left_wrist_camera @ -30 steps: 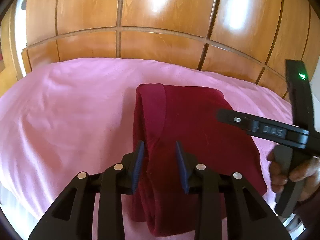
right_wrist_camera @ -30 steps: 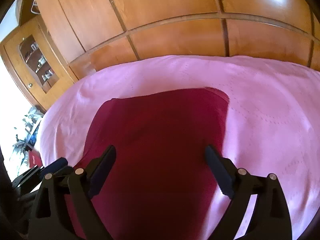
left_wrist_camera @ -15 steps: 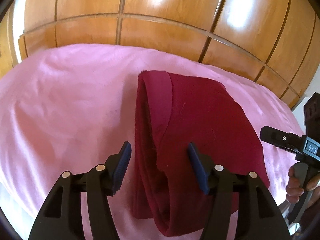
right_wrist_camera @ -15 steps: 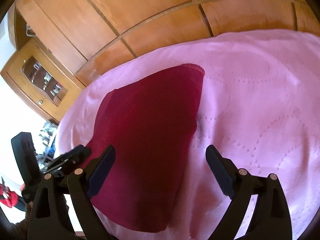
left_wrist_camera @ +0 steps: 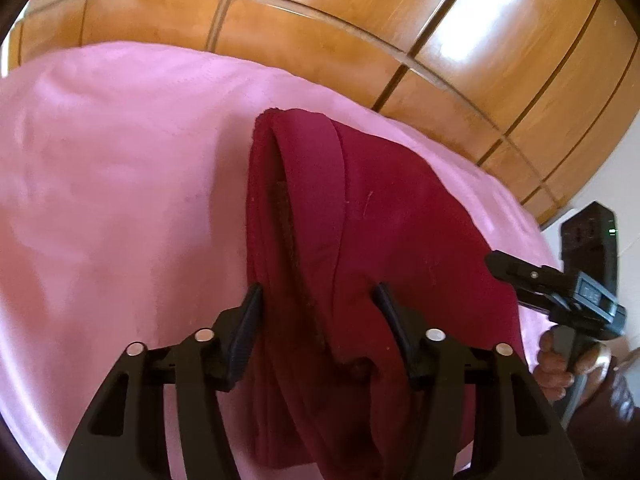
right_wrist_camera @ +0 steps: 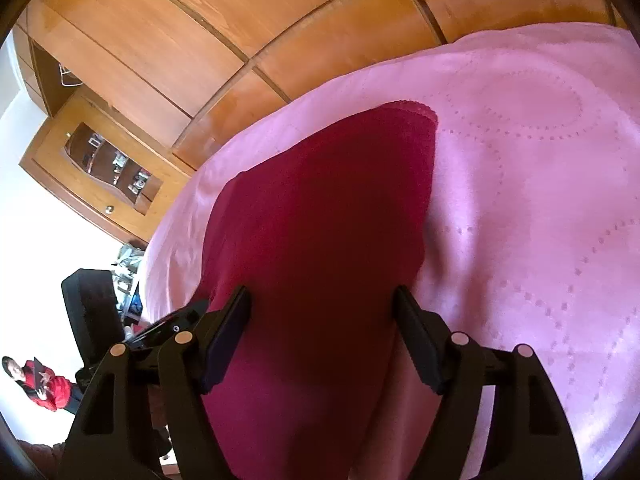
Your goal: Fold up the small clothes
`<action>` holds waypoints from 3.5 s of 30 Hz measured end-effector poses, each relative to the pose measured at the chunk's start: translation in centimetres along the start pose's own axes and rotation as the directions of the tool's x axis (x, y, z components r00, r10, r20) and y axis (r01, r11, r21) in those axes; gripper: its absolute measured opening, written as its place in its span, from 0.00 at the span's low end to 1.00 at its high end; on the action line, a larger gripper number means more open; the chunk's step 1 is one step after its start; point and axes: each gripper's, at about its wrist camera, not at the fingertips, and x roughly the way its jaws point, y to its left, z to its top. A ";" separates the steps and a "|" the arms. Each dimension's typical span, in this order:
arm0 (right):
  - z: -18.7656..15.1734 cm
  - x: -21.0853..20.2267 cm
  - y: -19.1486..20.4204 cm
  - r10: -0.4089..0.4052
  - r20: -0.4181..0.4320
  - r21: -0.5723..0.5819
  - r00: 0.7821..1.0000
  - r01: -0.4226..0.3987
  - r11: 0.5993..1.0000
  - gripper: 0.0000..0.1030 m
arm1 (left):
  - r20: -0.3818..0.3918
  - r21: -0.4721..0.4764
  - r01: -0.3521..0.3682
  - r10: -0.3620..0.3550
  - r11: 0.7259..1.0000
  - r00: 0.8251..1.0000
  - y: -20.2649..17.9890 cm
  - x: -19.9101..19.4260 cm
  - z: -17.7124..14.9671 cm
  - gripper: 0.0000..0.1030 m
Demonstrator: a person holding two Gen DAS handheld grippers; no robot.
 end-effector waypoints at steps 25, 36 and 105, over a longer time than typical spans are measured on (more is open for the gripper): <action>2.5 -7.3 5.3 -0.141 0.156 -0.282 0.978 0.181 0.942 0.26 | 0.094 0.025 0.346 -0.347 0.938 0.933 -5.6 -2.3 2.6 0.24; 11.0 -11.5 -2.9 -0.326 0.315 -0.150 0.892 0.386 0.910 0.25 | 0.087 0.142 0.329 -0.343 0.934 0.935 -16.3 5.4 14.1 0.24; -5.8 -13.6 0.4 -0.683 0.398 0.051 0.613 0.728 0.683 0.95 | 0.232 0.216 -0.307 0.257 0.927 0.938 -21.0 3.0 1.2 0.63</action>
